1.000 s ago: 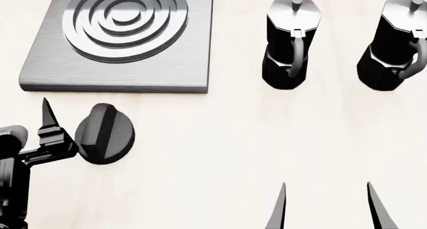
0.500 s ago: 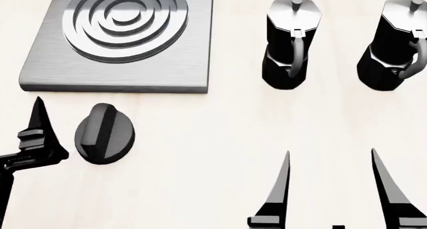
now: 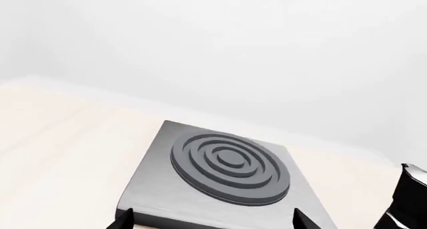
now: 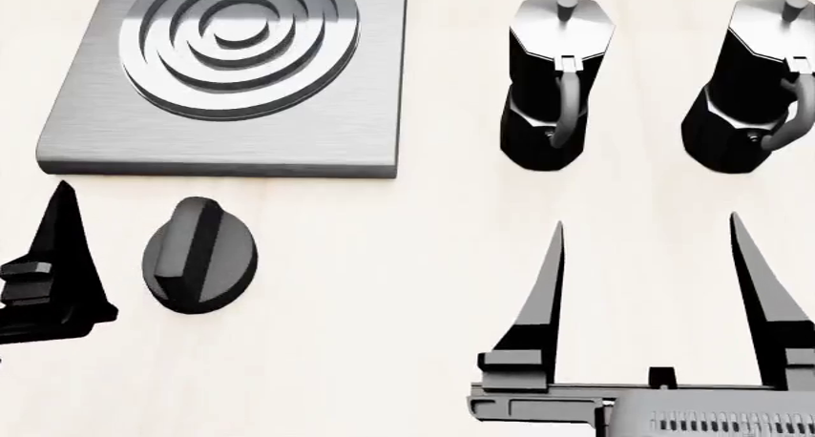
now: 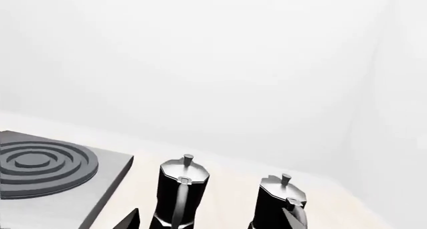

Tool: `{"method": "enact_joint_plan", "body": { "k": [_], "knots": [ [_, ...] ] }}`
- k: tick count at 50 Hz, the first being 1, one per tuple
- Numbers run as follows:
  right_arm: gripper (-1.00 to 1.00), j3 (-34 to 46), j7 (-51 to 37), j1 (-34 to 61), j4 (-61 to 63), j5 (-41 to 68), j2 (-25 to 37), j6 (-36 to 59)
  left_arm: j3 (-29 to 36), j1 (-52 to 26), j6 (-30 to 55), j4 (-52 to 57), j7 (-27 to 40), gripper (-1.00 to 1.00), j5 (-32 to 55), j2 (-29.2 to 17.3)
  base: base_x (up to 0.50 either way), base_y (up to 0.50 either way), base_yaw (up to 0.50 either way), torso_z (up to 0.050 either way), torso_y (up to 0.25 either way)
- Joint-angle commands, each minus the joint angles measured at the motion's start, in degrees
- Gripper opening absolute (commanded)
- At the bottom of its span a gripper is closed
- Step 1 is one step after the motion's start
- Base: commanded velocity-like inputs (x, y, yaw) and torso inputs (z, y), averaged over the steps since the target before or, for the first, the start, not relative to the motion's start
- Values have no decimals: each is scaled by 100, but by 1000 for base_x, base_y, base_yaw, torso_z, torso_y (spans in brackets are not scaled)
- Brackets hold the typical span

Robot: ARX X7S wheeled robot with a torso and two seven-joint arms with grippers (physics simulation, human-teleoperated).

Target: Turn off the stove.

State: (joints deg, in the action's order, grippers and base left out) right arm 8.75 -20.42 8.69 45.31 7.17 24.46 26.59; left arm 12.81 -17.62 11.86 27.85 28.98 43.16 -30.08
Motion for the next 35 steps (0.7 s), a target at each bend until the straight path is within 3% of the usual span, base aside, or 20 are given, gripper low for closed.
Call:
{"method": "enact_joint_plan", "body": {
  "k": [1,35],
  "knots": [
    [100,-150,122,299,227,-44,-40,330,-218,103,66,468,-3,100,197,-62,0,0,0,0,0],
    [100,23,37,690,915,-133,98,997,-499,243,122,1416,261,100,839,-379,0,0,0,0,0]
  ]
}}
